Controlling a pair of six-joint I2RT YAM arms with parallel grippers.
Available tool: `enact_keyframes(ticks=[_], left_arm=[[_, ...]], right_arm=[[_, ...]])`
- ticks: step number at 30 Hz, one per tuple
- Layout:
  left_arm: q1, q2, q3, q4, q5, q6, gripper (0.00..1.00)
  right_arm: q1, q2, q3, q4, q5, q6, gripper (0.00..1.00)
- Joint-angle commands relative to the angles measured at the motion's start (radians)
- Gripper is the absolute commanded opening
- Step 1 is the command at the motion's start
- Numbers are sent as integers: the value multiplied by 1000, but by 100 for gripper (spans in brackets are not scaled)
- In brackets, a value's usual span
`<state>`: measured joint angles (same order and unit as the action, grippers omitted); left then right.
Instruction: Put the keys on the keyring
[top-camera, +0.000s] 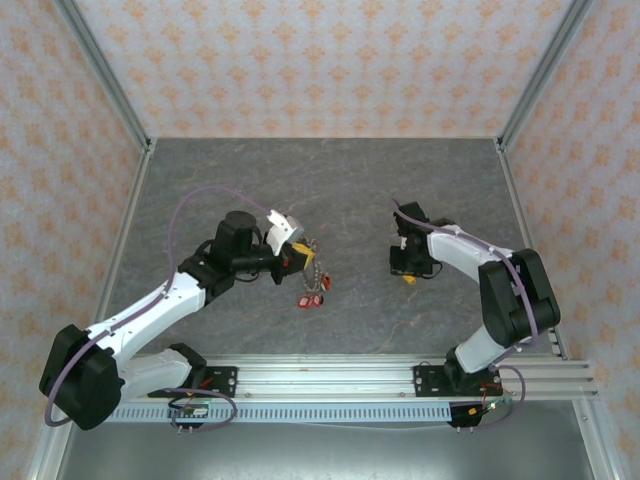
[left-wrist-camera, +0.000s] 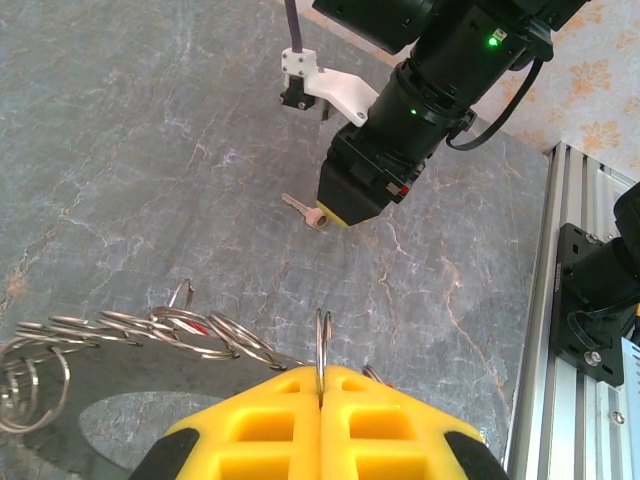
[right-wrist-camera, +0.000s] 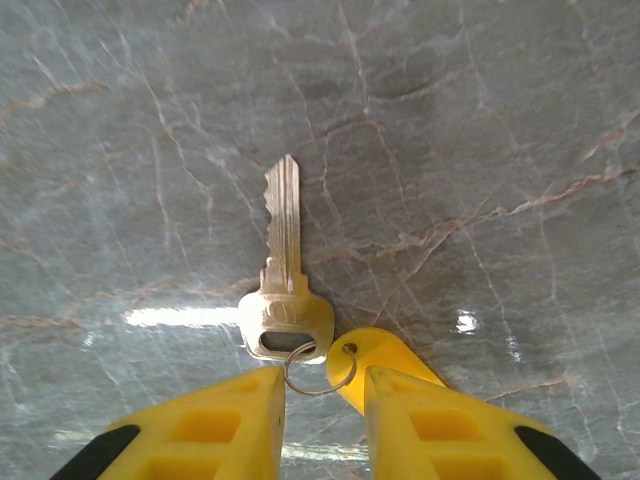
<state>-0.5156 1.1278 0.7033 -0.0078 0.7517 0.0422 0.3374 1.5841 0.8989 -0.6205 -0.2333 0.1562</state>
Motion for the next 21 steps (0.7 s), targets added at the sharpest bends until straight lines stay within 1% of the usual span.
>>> enact_keyframes(ticks=[1, 7, 11, 21], left_arm=[[-10, 5, 37, 69, 10, -11, 0], [-13, 18, 49, 63, 8, -11, 0], [-15, 22, 53, 59, 9, -8, 0], [-18, 21, 52, 54, 3, -7, 0]], right_arm=[[-1, 14, 31, -51, 3, -48, 26], [-1, 20, 35, -40, 6, -57, 22], [0, 15, 44, -48, 11, -57, 22], [0, -37, 58, -66, 77, -93, 28]])
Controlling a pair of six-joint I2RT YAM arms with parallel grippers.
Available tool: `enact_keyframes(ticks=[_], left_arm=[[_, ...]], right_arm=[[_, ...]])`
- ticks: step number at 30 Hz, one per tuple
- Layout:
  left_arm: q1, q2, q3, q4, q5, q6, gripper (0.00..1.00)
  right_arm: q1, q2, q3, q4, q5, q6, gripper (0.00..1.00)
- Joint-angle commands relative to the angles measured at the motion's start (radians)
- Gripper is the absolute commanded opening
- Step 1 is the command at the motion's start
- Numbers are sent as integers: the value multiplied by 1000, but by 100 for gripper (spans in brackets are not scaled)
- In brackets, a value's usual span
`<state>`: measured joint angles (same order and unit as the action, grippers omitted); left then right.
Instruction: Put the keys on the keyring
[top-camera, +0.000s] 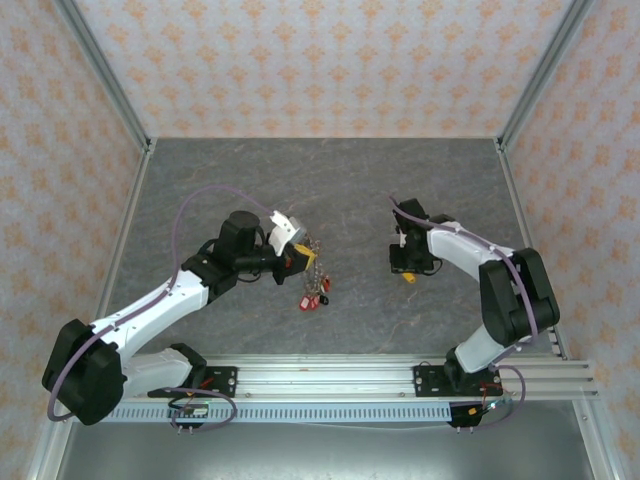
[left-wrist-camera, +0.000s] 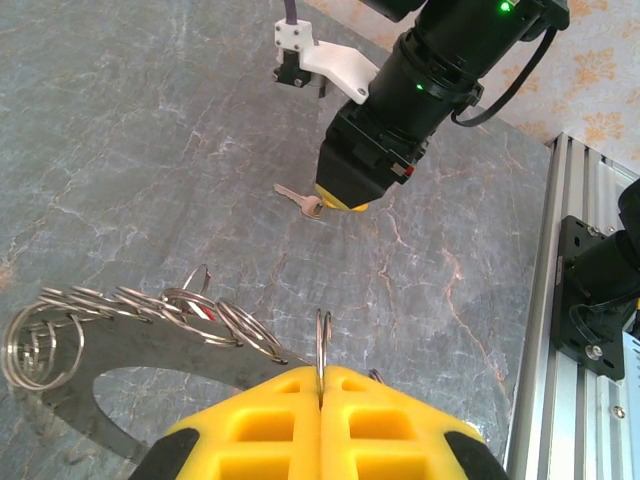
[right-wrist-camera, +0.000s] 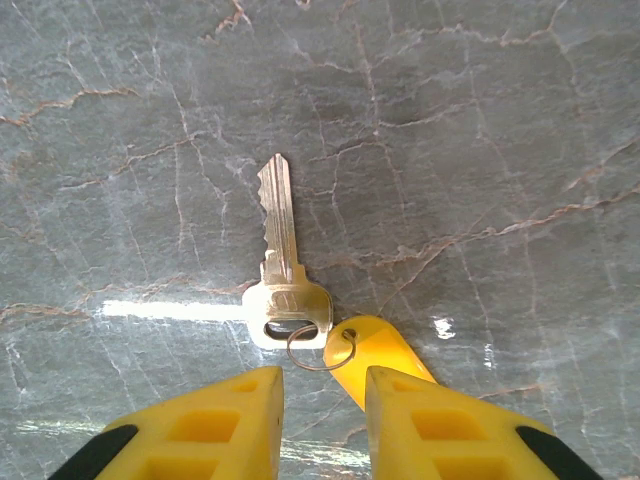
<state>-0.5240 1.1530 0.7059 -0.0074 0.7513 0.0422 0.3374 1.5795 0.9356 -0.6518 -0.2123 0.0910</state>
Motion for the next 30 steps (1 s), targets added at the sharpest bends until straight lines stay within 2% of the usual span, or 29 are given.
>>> enact_keyframes(ticks=[1, 5, 10, 16, 23, 30], left_arm=[[-9, -5, 50, 52, 3, -7, 0], [-8, -9, 50, 45, 2, -5, 0], [-10, -9, 49, 41, -4, -1, 0], [-10, -12, 46, 45, -10, -7, 0], [-10, -13, 53, 38, -4, -5, 0], [-9, -22, 44, 38, -4, -4, 0]], right_arm=[[0, -32, 22, -35, 57, -37, 29], [-1, -14, 28, -37, 48, -80, 30], [-1, 8, 42, -32, -22, -144, 32], [1, 48, 73, -45, -31, -166, 32], [-2, 86, 76, 4, -84, -106, 32], [-5, 74, 54, -2, -65, -56, 32]])
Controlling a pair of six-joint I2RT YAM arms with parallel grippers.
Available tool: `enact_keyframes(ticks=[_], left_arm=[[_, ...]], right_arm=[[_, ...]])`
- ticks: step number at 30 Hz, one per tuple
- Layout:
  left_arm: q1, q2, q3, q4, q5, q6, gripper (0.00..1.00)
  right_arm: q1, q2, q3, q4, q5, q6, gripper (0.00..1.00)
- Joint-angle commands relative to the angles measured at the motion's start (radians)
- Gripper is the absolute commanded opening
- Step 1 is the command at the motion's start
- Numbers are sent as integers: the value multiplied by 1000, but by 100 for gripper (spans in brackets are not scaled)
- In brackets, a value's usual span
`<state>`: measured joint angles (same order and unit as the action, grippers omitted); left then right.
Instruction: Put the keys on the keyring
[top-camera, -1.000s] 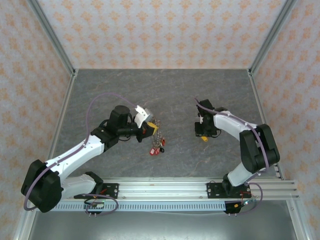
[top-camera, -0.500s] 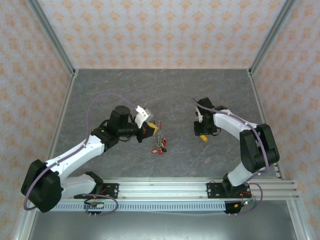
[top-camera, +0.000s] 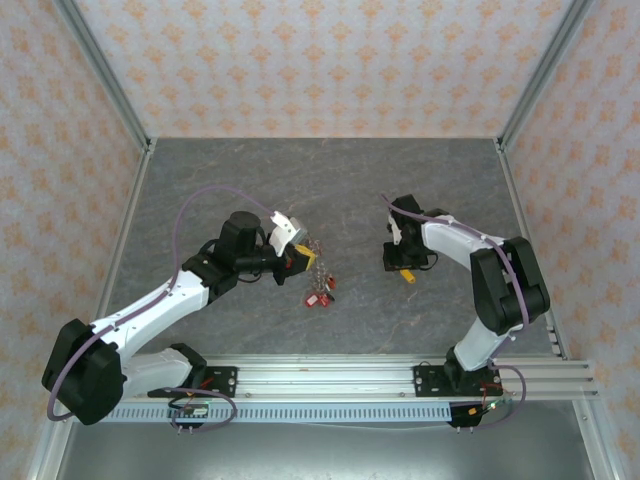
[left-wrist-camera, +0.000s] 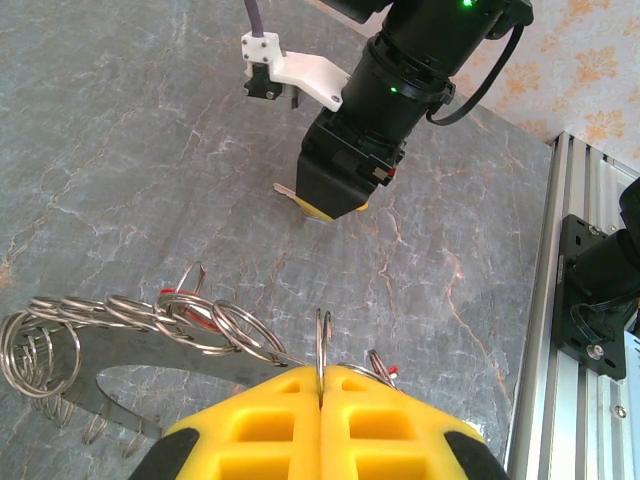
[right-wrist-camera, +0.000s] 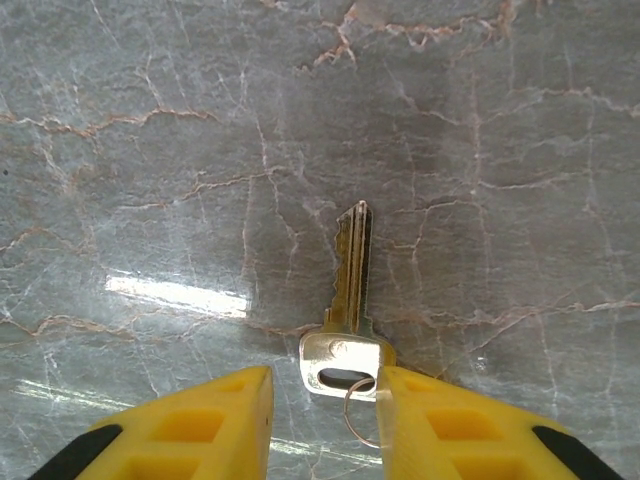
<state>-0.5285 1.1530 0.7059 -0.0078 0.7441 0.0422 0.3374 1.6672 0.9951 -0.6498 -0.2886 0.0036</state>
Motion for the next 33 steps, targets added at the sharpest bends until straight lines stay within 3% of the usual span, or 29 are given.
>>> enact_keyframes(ticks=[1, 6, 11, 18, 33], left_arm=[[-4, -22, 41, 40, 1, -4, 0], [-6, -21, 42, 47, 2, -5, 0], [-5, -23, 45, 43, 1, -5, 0], [-5, -36, 40, 33, -5, -1, 0], [-7, -17, 52, 43, -1, -1, 0]], right_arm=[[-5, -22, -3, -8, 1, 30, 32], [-6, -60, 15, -25, -72, 43, 32], [-59, -100, -4, 17, 69, 103, 33], [-132, -87, -81, 97, -72, 179, 37], [-132, -119, -189, 177, -161, 264, 45]])
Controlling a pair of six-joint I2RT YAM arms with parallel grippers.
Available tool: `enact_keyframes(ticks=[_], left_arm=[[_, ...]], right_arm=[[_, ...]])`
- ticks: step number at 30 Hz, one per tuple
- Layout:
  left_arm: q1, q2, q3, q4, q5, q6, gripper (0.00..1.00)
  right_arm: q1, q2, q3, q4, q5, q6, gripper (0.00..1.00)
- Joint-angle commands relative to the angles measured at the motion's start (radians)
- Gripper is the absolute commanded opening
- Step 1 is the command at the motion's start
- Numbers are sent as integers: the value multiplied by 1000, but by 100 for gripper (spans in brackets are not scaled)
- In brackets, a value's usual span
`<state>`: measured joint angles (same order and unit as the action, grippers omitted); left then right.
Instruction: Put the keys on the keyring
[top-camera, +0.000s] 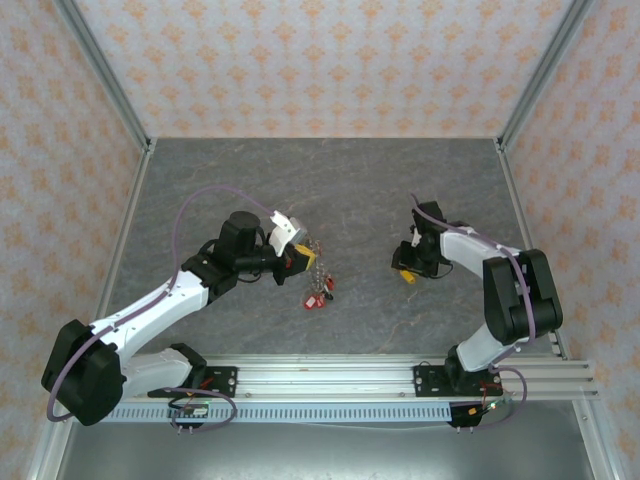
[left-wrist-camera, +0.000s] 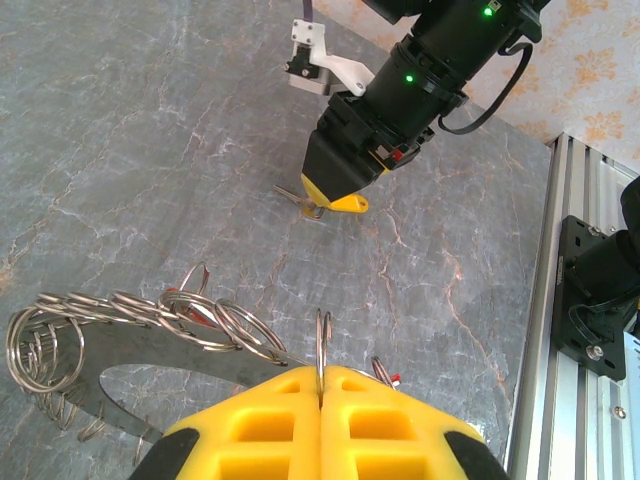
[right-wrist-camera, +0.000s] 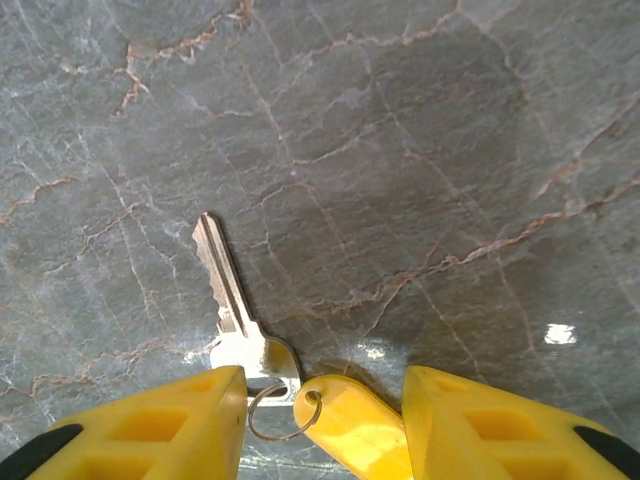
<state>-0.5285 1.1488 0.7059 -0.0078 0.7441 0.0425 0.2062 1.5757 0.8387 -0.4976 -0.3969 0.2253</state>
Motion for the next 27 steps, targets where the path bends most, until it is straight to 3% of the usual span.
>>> enact_keyframes(ticks=[1, 16, 21, 27], left_arm=[[-7, -12, 52, 44, 0, -1, 0], [-12, 21, 68, 60, 5, -5, 0], [-14, 17, 68, 51, 5, -3, 0], [-16, 6, 61, 47, -7, -1, 0]], right_arm=[[0, -31, -42, 30, -64, 56, 45], [192, -112, -91, 79, -54, 289, 45], [196, -173, -31, -25, 134, 147, 49], [194, -285, -33, -16, 317, 11, 51]])
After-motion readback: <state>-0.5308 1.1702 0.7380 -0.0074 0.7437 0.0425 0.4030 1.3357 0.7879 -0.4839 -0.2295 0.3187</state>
